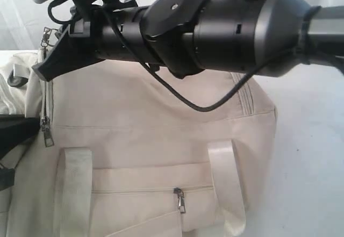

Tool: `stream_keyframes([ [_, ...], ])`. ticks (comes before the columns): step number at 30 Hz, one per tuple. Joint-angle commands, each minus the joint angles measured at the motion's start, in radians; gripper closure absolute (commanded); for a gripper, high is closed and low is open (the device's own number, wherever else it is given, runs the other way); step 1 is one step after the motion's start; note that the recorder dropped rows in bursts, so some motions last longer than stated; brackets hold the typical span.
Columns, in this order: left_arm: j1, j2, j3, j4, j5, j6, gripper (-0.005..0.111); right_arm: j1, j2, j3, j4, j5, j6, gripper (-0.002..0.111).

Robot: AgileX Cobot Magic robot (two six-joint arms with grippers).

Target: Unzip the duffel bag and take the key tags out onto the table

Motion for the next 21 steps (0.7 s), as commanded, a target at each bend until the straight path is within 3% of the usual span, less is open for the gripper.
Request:
stream_keyframes([
  [1, -0.002, -0.001, 0.008, 0.047, -0.064, -0.009, 0.107, -0.021, 0.079, -0.113, 0.017, -0.123, 0.0, 0.108],
  [12, -0.002, -0.001, 0.008, 0.047, -0.064, -0.009, 0.107, -0.087, 0.307, -0.377, -0.024, -0.13, 0.023, 0.108],
  [21, -0.002, -0.001, 0.008, 0.047, -0.061, -0.034, 0.107, -0.183, 0.352, -0.413, -0.005, -0.086, 0.033, 0.108],
])
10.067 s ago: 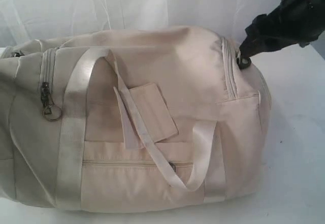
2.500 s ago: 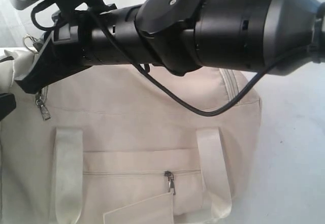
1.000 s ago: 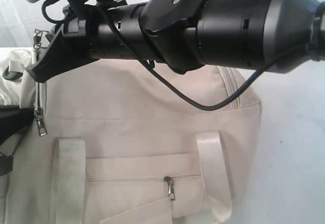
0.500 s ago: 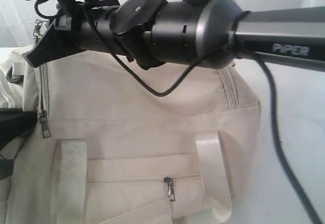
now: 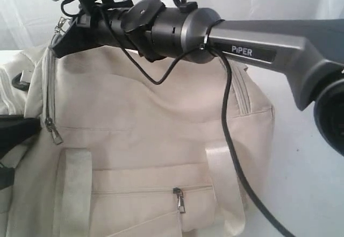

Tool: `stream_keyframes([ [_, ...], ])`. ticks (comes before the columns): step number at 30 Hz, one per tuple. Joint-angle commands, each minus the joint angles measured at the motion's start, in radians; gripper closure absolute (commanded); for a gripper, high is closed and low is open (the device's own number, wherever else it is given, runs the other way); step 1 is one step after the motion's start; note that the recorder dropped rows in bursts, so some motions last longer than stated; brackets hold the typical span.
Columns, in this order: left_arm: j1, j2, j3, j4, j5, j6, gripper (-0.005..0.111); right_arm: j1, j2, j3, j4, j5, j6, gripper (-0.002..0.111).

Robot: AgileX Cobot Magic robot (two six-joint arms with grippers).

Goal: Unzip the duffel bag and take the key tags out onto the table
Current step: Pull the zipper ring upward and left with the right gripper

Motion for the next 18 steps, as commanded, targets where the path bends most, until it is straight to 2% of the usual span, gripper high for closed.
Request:
stream_keyframes([
  [1, -0.006, -0.002, 0.008, 0.043, -0.065, -0.029, 0.107, -0.079, -0.006, -0.02, 0.026, -0.07, 0.015, 0.108],
  [14, -0.006, -0.023, 0.008, 0.043, -0.068, -0.056, 0.107, -0.2, 0.001, -0.02, 0.024, 0.21, 0.015, 0.108],
  [18, -0.006, -0.023, 0.008, -0.006, -0.099, -0.056, 0.107, -0.241, 0.001, -0.02, -0.016, 0.271, 0.088, 0.108],
])
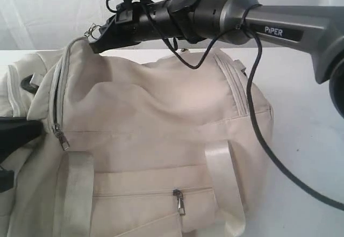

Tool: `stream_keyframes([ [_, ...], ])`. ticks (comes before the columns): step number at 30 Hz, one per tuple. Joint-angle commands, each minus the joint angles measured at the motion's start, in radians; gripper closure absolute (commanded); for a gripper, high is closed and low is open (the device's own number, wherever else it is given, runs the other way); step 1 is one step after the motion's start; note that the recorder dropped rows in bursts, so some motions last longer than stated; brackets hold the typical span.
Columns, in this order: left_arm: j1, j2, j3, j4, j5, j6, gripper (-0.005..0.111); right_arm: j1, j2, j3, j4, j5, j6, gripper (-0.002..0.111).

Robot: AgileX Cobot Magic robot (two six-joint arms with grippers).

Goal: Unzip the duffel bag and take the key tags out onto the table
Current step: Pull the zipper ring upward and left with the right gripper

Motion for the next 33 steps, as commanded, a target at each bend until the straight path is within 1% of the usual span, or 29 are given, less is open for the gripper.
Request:
stream_keyframes([
  [1, -0.006, -0.012, 0.008, -0.041, -0.073, -0.012, 0.107, -0.078, -0.007, -0.011, -0.055, -0.017, 0.098, 0.108],
  [4, -0.006, -0.012, 0.008, -0.112, -0.091, -0.01, 0.107, -0.103, -0.007, -0.011, -0.2, 0.078, 0.169, 0.108],
  [5, -0.006, -0.012, 0.005, -0.148, -0.112, -0.01, 0.107, -0.115, -0.007, -0.011, -0.281, 0.135, 0.24, 0.108],
  [9, -0.006, -0.012, -0.037, -0.171, -0.18, -0.01, 0.107, -0.122, -0.007, -0.011, -0.332, 0.197, 0.263, 0.108],
  [11, -0.006, -0.012, -0.099, -0.186, -0.292, -0.01, 0.106, -0.122, -0.007, -0.011, -0.347, 0.201, 0.263, 0.108],
  [12, -0.006, -0.012, -0.116, -0.193, -0.314, -0.01, 0.104, -0.122, -0.007, -0.011, -0.347, 0.206, 0.263, 0.108],
  [13, -0.006, -0.012, -0.147, -0.193, -0.335, -0.01, 0.096, -0.122, -0.007, -0.011, -0.347, 0.216, 0.263, 0.108],
  [14, -0.006, -0.012, -0.161, -0.193, -0.331, -0.01, 0.09, -0.122, -0.007, -0.011, -0.342, 0.223, 0.263, 0.108],
  [15, -0.006, -0.012, -0.174, -0.182, -0.298, -0.01, 0.077, -0.122, -0.007, -0.011, -0.328, 0.232, 0.263, 0.108],
  [16, -0.006, -0.012, -0.174, -0.163, -0.265, -0.01, 0.07, -0.122, -0.008, -0.011, -0.32, 0.232, 0.263, 0.108],
  [17, -0.006, -0.012, -0.174, -0.112, -0.2, -0.022, 0.059, -0.122, -0.01, -0.011, -0.316, 0.232, 0.263, 0.108],
  [18, -0.006, -0.012, -0.174, -0.05, -0.145, -0.044, 0.052, -0.122, -0.015, -0.011, -0.312, 0.232, 0.263, 0.108],
  [19, -0.006, -0.012, -0.174, -0.011, -0.052, -0.06, 0.049, -0.122, -0.022, -0.011, -0.312, 0.237, 0.263, 0.108],
  [21, -0.006, -0.004, -0.174, -0.034, 0.079, -0.012, 0.049, -0.122, -0.036, -0.011, -0.303, 0.258, 0.257, 0.108],
  [22, -0.006, 0.018, -0.174, -0.059, 0.124, 0.032, 0.049, -0.122, -0.047, -0.011, -0.303, 0.278, 0.243, 0.108],
  [23, -0.006, 0.031, -0.174, -0.077, 0.131, 0.06, 0.049, -0.122, -0.052, -0.011, -0.303, 0.29, 0.236, 0.108],
  [25, -0.006, 0.073, -0.176, -0.152, 0.122, 0.138, 0.049, -0.122, -0.063, -0.011, -0.303, 0.31, 0.225, 0.108],
  [26, -0.006, 0.101, -0.178, -0.211, 0.119, 0.179, 0.049, -0.122, -0.068, -0.011, -0.301, 0.322, 0.223, 0.108],
  [27, -0.006, 0.14, -0.186, -0.299, 0.117, 0.256, 0.049, -0.122, -0.074, -0.011, -0.301, 0.336, 0.223, 0.108],
  [28, -0.006, 0.171, -0.196, -0.33, 0.104, 0.293, 0.049, -0.122, -0.076, -0.011, -0.301, 0.348, 0.223, 0.108],
  [30, -0.006, 0.242, -0.241, -0.345, 0.042, 0.318, 0.049, -0.122, -0.081, -0.011, -0.297, 0.376, 0.223, 0.108],
  [33, -0.006, 0.316, -0.302, -0.345, 0.024, 0.318, 0.049, -0.122, -0.086, -0.011, -0.276, 0.415, 0.198, 0.108],
])
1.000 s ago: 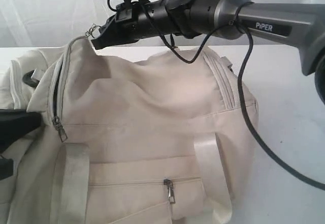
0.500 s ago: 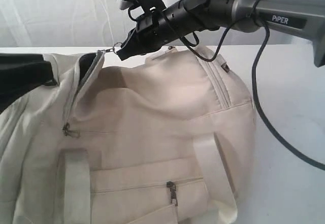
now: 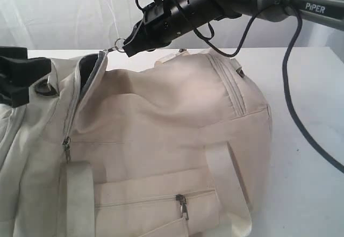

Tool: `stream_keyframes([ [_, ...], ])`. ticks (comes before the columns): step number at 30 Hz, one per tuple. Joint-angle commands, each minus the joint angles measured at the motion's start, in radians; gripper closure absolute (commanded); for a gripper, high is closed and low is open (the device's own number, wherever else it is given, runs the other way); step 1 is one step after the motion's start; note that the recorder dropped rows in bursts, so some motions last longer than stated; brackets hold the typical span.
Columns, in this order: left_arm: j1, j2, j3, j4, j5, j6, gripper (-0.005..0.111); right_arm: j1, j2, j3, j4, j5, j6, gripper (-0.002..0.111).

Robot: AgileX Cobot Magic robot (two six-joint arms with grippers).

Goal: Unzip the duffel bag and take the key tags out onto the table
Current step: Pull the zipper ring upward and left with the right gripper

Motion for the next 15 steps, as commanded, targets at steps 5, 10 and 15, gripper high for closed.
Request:
stream_keyframes([
  [5, -0.003, 0.198, -0.154, -0.011, -0.05, 0.043, 0.049, -0.014, -0.027, -0.004, 0.105, 0.08, -0.095, 0.108],
  [10, -0.038, 0.328, -0.222, 0.031, -0.053, 0.054, 0.049, -0.014, -0.042, -0.004, 0.19, 0.08, -0.147, 0.108],
  [15, -0.083, 0.405, -0.269, 0.099, 0.033, 0.092, 0.049, -0.014, -0.053, -0.005, 0.203, 0.083, -0.164, 0.108],
])
